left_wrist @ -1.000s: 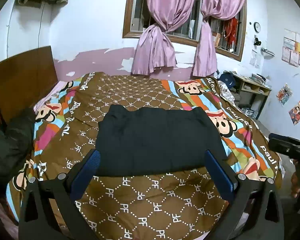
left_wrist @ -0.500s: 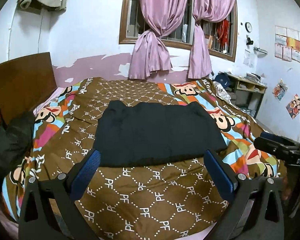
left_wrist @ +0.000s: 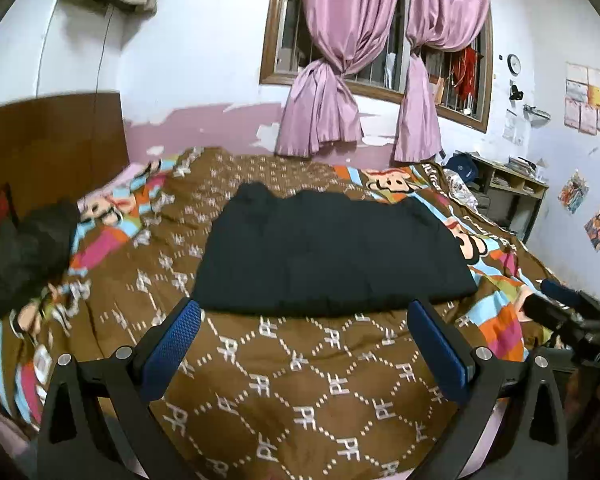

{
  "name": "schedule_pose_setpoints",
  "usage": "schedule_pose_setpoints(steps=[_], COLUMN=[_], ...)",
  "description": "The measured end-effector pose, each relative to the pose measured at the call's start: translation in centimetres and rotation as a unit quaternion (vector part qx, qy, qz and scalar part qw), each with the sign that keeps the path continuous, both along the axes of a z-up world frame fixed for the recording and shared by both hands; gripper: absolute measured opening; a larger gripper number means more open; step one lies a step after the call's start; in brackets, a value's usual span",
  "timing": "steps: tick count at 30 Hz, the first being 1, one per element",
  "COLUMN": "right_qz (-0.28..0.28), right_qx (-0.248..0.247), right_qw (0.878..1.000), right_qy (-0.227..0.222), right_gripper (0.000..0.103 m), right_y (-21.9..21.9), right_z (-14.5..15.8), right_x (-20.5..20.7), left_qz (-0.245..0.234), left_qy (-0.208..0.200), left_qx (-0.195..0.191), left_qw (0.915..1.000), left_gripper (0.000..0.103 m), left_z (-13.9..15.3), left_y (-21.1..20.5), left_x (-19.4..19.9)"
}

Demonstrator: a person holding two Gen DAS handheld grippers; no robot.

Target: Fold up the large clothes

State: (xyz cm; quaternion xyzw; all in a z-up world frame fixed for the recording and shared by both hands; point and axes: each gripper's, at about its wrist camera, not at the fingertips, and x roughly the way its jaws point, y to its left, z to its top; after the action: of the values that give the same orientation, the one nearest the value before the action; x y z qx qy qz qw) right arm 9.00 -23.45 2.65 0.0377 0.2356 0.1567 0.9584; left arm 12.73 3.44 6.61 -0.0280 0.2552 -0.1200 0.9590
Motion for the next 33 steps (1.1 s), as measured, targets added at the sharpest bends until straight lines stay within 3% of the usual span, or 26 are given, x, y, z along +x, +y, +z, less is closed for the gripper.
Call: schedule_pose_setpoints(steps=[6, 10, 18, 22, 33], right_qz=[-0.032, -0.012, -0.013, -0.012, -0.002], right_qx=[-0.018, -0.011, -0.016, -0.009, -0.022], right_qw=[0.999, 1.0, 1.0, 0.999, 0.999], right_qy=[0.003, 0.018, 0.018, 0.029, 0.045], right_gripper=[0.103, 0.103, 0.103, 0.103, 0.103], right_y=[0.4, 0.2, 0.5, 0.3, 1.1], right_z=[-2.0, -2.5, -3.6, -4.3, -5.6], right_x=[-0.5, -0.2, -0.5, -0.1, 0.2], left_qz=[0.024, 0.052, 0.031, 0.023, 0.022], left_qy=[0.015, -0.008, -0.025, -0.013, -0.003], left_qx=[-0.008, 0.034, 0.065, 0.087, 0.073], left_qw=[0.9996, 0.998, 0.9971, 0.9959, 0.9971], left_gripper=[0.101, 0.101, 0.101, 0.101, 0.101], left_z=[-2.4, -3.6, -5.3, -6.4, -7.4], left_y=[0.7, 0.5, 0.1, -0.4, 0.1], left_x=[-0.8, -1.6, -2.2, -1.8, -1.4])
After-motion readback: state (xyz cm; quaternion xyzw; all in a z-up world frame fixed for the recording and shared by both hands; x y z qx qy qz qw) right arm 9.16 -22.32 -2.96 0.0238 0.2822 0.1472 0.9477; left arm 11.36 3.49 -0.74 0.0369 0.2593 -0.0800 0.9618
